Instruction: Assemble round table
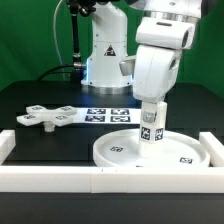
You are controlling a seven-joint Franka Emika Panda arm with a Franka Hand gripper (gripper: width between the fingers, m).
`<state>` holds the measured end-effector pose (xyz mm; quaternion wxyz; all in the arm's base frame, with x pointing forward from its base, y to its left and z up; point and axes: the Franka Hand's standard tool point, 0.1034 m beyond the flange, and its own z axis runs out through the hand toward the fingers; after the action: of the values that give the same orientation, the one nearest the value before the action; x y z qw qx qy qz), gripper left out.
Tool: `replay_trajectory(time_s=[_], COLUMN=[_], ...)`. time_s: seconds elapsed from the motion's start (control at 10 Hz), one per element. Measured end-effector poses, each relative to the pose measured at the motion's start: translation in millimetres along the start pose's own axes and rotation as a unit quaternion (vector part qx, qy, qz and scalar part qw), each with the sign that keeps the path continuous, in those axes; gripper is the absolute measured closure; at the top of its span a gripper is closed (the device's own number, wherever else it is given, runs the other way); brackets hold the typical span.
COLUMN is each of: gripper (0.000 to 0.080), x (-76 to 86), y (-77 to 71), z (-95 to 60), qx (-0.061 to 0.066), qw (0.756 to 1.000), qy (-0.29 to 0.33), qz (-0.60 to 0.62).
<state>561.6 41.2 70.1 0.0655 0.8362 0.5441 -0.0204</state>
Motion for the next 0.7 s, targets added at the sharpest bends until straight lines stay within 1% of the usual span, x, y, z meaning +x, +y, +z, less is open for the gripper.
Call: replay_trajectory(time_s=[0.2,0.4,0.5,0.6,0.7], gripper=[0.039,0.039,0.039,0.039,0.039], x=[-0.4,0.4,0.3,0.0,1.2], y=[-1.0,-2.1,-2.4,-3.6,-3.6], z=[-0.4,-0.6,-0.6,-0.4,-0.5], qx=[0.004,0.009,0.014,0.023,0.026], qw=[0.996,0.975,0.962,0.942,0.914], qy=[0.001,0.002,0.003,0.004,0.007], qz=[0.094,0.221,0.273,0.335,0.404])
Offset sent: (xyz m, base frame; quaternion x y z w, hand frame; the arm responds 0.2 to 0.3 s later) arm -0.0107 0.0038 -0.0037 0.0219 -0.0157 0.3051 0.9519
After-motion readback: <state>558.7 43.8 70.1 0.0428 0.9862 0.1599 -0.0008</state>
